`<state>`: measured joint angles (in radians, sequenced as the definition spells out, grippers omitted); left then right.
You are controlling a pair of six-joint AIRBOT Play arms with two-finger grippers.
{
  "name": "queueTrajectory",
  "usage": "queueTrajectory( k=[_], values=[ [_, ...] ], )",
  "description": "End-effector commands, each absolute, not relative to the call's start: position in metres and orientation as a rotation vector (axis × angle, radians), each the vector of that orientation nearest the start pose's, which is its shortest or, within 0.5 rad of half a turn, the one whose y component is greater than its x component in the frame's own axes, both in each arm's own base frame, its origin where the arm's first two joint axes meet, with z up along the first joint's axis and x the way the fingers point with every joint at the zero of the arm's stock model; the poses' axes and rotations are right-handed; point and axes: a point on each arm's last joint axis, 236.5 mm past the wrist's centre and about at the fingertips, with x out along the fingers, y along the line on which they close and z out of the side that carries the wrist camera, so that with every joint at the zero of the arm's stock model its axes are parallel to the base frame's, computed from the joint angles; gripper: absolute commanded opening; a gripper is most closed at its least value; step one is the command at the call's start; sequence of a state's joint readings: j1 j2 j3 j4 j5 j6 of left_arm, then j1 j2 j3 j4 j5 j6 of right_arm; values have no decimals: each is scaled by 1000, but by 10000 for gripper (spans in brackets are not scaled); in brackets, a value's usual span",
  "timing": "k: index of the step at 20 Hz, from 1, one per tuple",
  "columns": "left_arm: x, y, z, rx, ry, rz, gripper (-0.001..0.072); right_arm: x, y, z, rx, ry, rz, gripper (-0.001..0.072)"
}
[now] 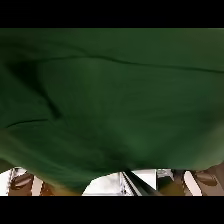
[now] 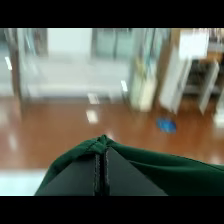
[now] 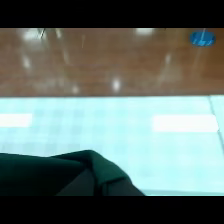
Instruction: Fold the shirts.
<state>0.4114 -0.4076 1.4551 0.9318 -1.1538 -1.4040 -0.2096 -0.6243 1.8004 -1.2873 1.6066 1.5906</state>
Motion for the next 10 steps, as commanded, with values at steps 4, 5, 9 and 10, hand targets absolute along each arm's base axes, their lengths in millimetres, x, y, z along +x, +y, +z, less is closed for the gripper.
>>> queueTrajectory(
  k=[4, 5, 9, 10],
  values=[
    [315, -34, 266, -379, 504, -264, 19, 284, 39, 267, 306, 640, 172, 22],
    [339, -30, 233, -372, 558, -276, 19, 304, 33, 235, 334, 680, 156, 22],
    [435, -47, 117, -440, 755, -303, 19, 386, 5, 128, 422, 787, 72, 22],
    [459, -53, 99, -443, 774, -302, 19, 406, 5, 112, 442, 805, 84, 22]
  ],
)
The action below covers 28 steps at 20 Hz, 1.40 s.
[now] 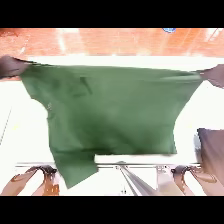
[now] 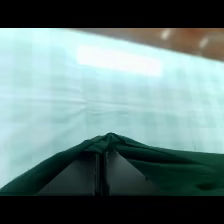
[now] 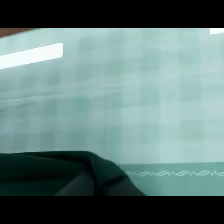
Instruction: Fold the shirts.
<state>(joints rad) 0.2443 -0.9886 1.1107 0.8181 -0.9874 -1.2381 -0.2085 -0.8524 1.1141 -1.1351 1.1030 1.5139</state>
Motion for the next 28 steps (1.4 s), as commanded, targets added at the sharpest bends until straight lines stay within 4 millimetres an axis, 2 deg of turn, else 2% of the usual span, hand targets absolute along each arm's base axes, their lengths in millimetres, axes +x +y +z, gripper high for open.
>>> queueTrajectory(
  k=[1, 4, 5, 7, 9, 12, 14, 16, 18, 20, 22, 24, 28],
  values=[
    [483, -60, 83, -443, 788, -304, 19, 426, 8, 97, 472, 832, 106, 22],
    [550, -74, 54, -493, 819, -307, 19, 484, 3, 61, 505, 899, 131, 22],
    [561, -81, 45, -528, 865, -325, 19, 501, -3, 49, 521, 927, 130, 22],
    [566, -97, 23, -618, 1006, -362, 19, 518, -4, 25, 563, 1006, 145, 22],
    [557, -107, 6, -623, 1114, -411, 19, 524, 1, 7, 596, 1058, 165, 23],
    [533, -101, -5, -564, 1215, -459, 19, 515, -1, -4, 572, 1115, 177, 23],
    [506, -83, -8, -514, 1322, -476, 19, 503, -19, 1, 517, 1129, 180, 23],
    [480, -74, -11, -496, 1426, -494, 19, 481, -27, 2, 545, 1203, 193, 23],
    [447, -67, -33, -415, 1578, -464, 19, 448, -27, -17, 521, 1342, 203, 23],
    [424, -68, -57, -382, 1683, -425, 19, 428, -21, -40, 516, 1423, 199, 23],
    [408, -79, -71, -383, 1743, -438, 19, 412, -11, -60, 529, 1474, 201, 23],
    [400, -84, -75, -377, 1772, -448, 19, 402, -6, -74, 541, 1504, 197, 23],
    [382, -69, -76, -322, 1854, -425, 19, 387, -11, -82, 519, 1563, 173, 23]
  ],
)
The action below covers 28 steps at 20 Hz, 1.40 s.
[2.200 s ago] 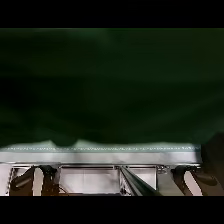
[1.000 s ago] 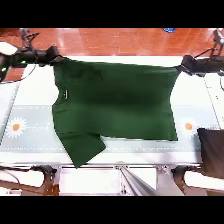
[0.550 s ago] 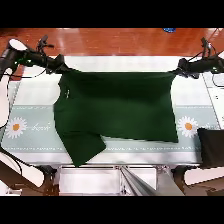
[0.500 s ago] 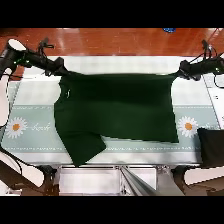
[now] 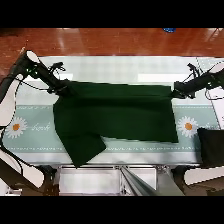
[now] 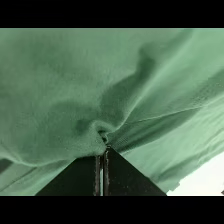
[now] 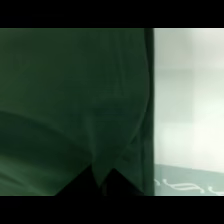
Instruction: Fold the shirts.
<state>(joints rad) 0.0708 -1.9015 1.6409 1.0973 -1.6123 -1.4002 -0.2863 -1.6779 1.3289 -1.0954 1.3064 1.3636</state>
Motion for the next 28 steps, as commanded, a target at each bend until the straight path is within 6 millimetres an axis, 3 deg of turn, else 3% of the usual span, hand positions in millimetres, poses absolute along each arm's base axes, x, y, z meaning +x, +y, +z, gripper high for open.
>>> queueTrajectory(
  k=[1, 3, 4, 5, 6, 9, 11, 13, 15, 17, 18, 20, 22, 24, 28],
  values=[
    [380, -65, -77, -311, 1864, -416, 19, 384, -12, -82, 512, 1575, 175, 23],
    [382, -66, -78, -319, 1859, -397, 20, 386, -11, -82, 515, 1569, 173, 26],
    [384, -68, -78, -348, 1864, -355, 96, 389, -13, -83, 518, 1557, 162, 132],
    [383, -70, -78, -359, 1874, -337, 342, 390, -12, -83, 533, 1555, 149, 356],
    [379, -72, -76, -355, 1886, -342, 507, 391, -11, -82, 540, 1552, 153, 407],
    [380, -70, -59, -351, 1858, -333, 509, 390, -16, -71, 556, 1539, 129, 406],
    [381, -58, -37, -313, 1804, -288, 509, 389, -28, -49, 537, 1488, 108, 406],
    [371, -30, -20, -236, 1749, -181, 509, 381, -50, -29, 501, 1437, 40, 405],
    [343, 9, -15, -186, 1708, -4, 509, 366, -59, -25, 516, 1369, -15, 400],
    [299, 23, -22, -275, 1680, 66, 509, 358, -27, -15, 627, 1218, 62, 353],
    [277, 21, -30, -364, 1665, 77, 509, 355, -7, -8, 683, 1141, 110, 353],
    [238, 1, -49, -596, 1620, 59, 509, 339, 35, 1, 750, 1068, 225, 415],
    [206, -20, -67, -783, 1595, 33, 509, 323, 58, -2, 744, 1077, 278, 417],
    [185, -25, -83, -854, 1604, 60, 509, 316, 73, -3, 722, 1099, 317, 417],
    [183, -35, -92, -892, 1602, 71, 509, 313, 87, -2, 728, 1117, 339, 417]
  ],
)
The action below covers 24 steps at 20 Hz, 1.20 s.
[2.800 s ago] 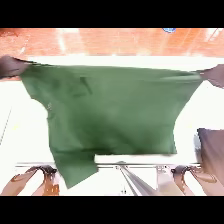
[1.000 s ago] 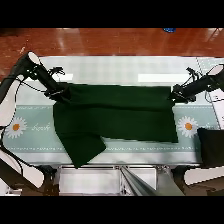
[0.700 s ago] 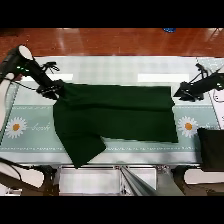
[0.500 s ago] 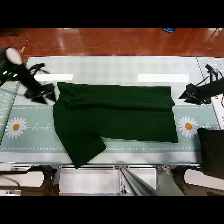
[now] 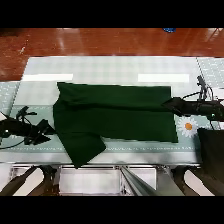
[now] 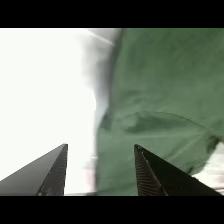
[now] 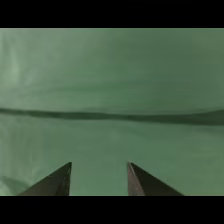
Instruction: Fold the shirts.
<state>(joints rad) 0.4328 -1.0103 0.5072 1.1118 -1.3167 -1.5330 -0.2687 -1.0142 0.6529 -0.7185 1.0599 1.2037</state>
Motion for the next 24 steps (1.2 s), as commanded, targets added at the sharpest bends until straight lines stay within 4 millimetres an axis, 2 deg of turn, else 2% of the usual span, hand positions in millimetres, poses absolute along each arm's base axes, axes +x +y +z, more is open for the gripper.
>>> queueTrajectory(
  k=[1, 4, 7, 9, 11, 12, 13, 14, 16, 17, 20, 22, 24],
  values=[
    [186, -39, -94, -886, 1592, 63, 509, 314, 87, -1, 737, 1116, 337, 416],
    [181, -66, -98, -880, 1624, 1, 508, 314, 88, 0, 764, 1118, 329, 415],
    [174, -76, -113, -871, 1635, 39, 508, 311, 87, 0, 775, 1132, 331, 416],
    [178, -83, -113, -883, 1624, 27, 507, 315, 65, 2, 820, 1101, 271, 415],
    [181, -84, -113, -890, 1613, 25, 495, 316, 23, 3, 871, 1052, 160, 415],
    [182, -86, -112, -885, 1608, 7, 326, 307, -2, -3, 887, 1065, 81, 415],
    [183, -88, -110, -882, 1600, -16, 88, 289, -21, -15, 890, 1120, 11, 415],
    [185, -90, -109, -881, 1592, -36, 20, 264, -37, -29, 866, 1213, -58, 414],
    [188, -93, -106, -880, 1578, -71, 21, 203, -53, -58, 803, 1452, -198, 413],
    [188, -94, -106, -881, 1577, -75, 20, 187, -53, -66, 798, 1512, -248, 413],
    [187, -95, -105, -881, 1581, -80, 20, 167, -32, -82, 765, 1605, -195, 413],
    [184, -96, -105, -879, 1593, -89, 20, 156, -24, -91, 748, 1648, -186, 413],
    [184, -96, -105, -878, 1593, -91, 20, 155, -21, -95, 761, 1647, -190, 413]
  ],
)
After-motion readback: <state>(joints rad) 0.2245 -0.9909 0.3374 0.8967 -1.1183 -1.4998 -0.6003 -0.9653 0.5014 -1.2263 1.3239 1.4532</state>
